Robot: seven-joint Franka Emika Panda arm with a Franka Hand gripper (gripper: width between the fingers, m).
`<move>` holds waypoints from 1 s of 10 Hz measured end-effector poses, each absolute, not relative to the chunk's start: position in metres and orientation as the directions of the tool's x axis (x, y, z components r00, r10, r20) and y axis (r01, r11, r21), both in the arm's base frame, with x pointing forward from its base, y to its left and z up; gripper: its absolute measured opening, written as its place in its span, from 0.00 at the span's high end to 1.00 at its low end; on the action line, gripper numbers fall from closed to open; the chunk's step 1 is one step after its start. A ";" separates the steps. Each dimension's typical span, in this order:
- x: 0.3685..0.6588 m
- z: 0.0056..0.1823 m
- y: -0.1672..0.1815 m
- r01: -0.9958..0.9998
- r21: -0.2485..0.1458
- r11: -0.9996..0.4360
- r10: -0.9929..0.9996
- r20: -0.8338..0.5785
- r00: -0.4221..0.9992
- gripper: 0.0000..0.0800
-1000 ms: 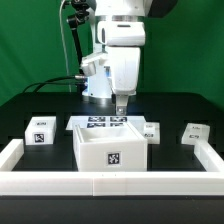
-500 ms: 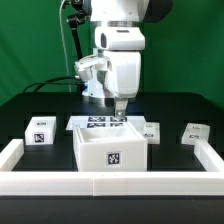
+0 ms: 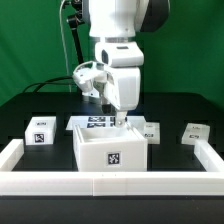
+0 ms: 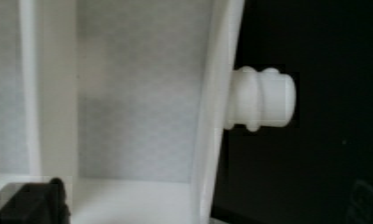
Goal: Assemble cabinet
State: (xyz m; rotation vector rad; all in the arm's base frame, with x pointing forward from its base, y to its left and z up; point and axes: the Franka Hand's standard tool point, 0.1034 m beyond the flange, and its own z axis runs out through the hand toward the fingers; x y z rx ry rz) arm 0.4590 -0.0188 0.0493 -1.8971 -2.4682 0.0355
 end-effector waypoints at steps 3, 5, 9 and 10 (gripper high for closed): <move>0.454 0.038 -0.018 0.966 -0.055 0.253 0.967 0.018 -0.253 0.00; 0.452 0.029 -0.017 0.965 -0.069 0.252 0.968 0.025 -0.251 0.00; 0.449 0.014 -0.015 0.966 -0.094 0.242 0.970 0.037 -0.239 0.00; 0.449 0.014 -0.015 0.966 -0.094 0.239 0.971 0.037 -0.237 0.15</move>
Offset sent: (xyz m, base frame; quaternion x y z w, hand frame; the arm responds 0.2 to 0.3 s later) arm 0.0025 0.0046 -0.0159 0.0175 0.0049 -0.0048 0.9998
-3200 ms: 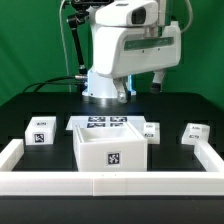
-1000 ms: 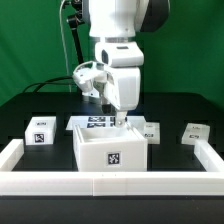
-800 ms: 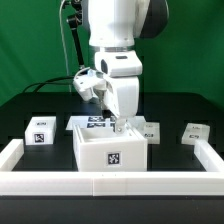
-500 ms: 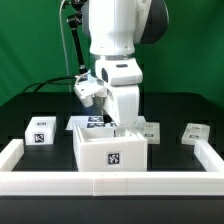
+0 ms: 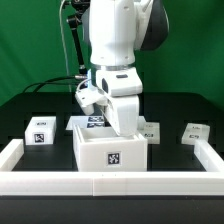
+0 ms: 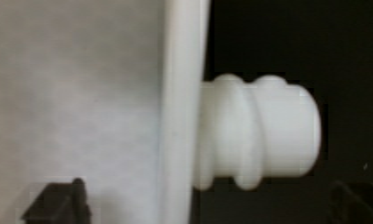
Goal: Assemble cabinet
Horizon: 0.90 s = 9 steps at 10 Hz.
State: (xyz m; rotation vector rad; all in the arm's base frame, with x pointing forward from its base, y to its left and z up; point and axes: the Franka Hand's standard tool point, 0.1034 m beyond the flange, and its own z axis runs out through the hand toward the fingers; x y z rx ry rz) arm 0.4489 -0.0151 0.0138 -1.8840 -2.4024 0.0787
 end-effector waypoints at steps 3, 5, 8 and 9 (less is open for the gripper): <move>0.450 0.014 -0.017 0.967 -0.095 0.236 0.972 0.036 -0.234 0.53; 0.450 0.014 -0.017 0.967 -0.095 0.235 0.972 0.036 -0.233 0.75; 0.452 0.015 -0.017 0.968 -0.086 0.234 0.972 0.034 -0.232 0.95; 0.452 0.015 -0.017 0.968 -0.085 0.234 0.972 0.034 -0.232 0.95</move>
Offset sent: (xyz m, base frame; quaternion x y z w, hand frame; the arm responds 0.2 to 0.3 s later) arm 0.0000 0.0000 0.0000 0.0000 0.0000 0.0000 1.0000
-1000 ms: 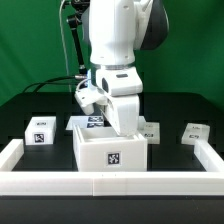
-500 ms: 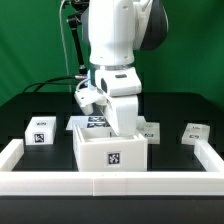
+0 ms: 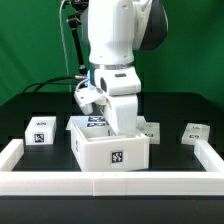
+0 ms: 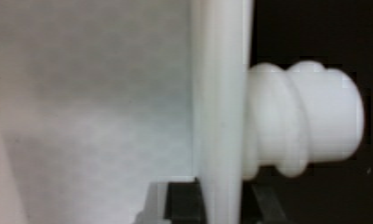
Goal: Assemble cabinet
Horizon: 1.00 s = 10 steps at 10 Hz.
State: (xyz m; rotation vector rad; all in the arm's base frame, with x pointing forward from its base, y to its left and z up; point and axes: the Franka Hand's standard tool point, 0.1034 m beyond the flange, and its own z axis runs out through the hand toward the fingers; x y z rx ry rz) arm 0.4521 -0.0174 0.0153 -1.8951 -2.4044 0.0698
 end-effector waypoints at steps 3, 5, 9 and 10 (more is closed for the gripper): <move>0.456 0.016 -0.004 0.983 -0.084 0.165 0.986 0.028 -0.163 0.95; 0.461 0.015 0.016 0.989 -0.082 0.122 0.992 0.030 -0.120 0.95; 0.482 0.015 0.063 0.998 -0.060 0.016 0.999 0.043 -0.013 0.95; 0.487 0.015 0.071 0.999 -0.054 -0.002 0.999 0.045 0.005 0.95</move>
Offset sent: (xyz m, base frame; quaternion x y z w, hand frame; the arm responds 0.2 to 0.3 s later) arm 0.0106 0.0393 -0.0034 0.0151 0.0092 0.0437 0.9989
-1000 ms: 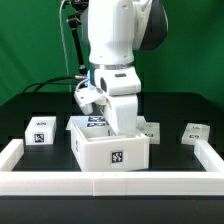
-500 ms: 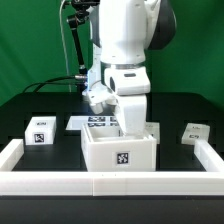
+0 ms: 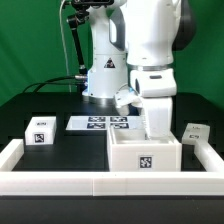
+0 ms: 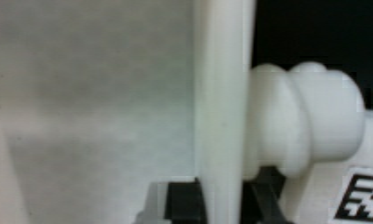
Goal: Assemble cabinet
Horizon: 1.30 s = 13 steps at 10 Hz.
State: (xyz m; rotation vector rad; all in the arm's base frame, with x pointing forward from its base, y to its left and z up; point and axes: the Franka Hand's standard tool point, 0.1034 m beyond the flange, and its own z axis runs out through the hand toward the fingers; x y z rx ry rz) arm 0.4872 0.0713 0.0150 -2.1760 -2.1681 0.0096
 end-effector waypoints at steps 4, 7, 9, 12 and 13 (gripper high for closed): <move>0.512 0.014 0.099 0.997 -0.030 -0.078 0.995 0.059 0.079 0.95; 0.521 0.010 0.117 0.996 -0.033 -0.077 0.995 0.068 0.079 0.95; 0.521 0.011 0.122 0.998 -0.030 -0.058 0.996 0.067 0.060 0.95; 0.521 0.015 0.116 0.999 -0.019 -0.033 0.998 0.056 0.034 0.95; 0.520 0.022 0.112 0.999 -0.015 -0.036 0.998 0.052 0.037 0.95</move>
Offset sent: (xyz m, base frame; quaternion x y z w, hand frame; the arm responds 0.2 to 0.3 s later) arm 0.0220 0.0298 -0.0115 -0.0084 0.0061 0.0407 0.9991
